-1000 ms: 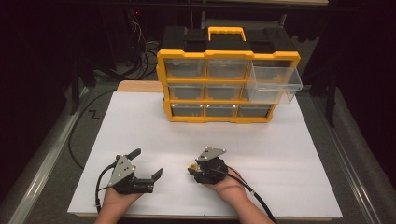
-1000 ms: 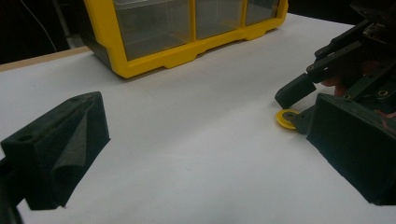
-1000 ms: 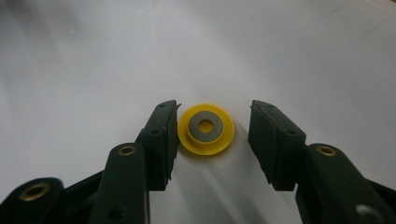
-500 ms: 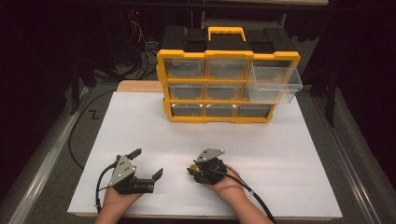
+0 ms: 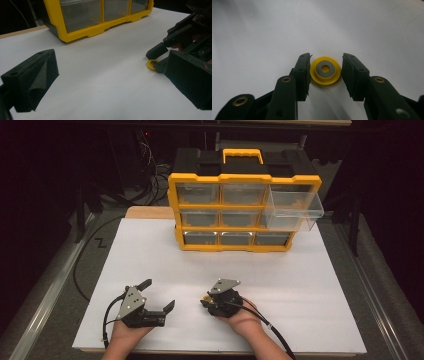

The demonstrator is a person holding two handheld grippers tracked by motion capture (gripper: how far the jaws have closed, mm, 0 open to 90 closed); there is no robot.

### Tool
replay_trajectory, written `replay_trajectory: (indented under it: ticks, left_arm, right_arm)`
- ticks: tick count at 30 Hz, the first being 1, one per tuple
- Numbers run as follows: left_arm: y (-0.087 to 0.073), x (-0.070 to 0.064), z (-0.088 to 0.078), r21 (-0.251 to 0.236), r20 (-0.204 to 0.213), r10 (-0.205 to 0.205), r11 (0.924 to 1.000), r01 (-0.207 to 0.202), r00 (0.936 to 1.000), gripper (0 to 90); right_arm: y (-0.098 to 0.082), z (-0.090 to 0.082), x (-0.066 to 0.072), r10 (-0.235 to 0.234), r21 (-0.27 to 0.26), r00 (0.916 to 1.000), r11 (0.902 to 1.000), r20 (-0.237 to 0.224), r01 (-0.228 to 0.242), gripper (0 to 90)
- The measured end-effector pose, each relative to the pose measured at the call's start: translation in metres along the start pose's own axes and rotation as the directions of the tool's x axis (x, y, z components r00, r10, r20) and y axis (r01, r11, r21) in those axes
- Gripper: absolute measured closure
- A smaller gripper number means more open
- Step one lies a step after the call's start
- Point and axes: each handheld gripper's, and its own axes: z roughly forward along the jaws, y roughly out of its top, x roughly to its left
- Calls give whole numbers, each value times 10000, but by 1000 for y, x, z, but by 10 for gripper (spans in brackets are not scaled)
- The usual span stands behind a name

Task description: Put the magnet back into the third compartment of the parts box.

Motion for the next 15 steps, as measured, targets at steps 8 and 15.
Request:
replay_trajectory:
  ticks: [8,15]
  left_arm:
    - [0,0,0,-16,9,-20,10000,20,10000,2]
    - [0,1,-1,0,-6,-7,10000,7,10000,2]
  right_arm:
    - [0,0,0,-1,-37,10000,10000,61,1,649]
    - [0,-2,0,-16,-101,10000,9999,21,16,650]
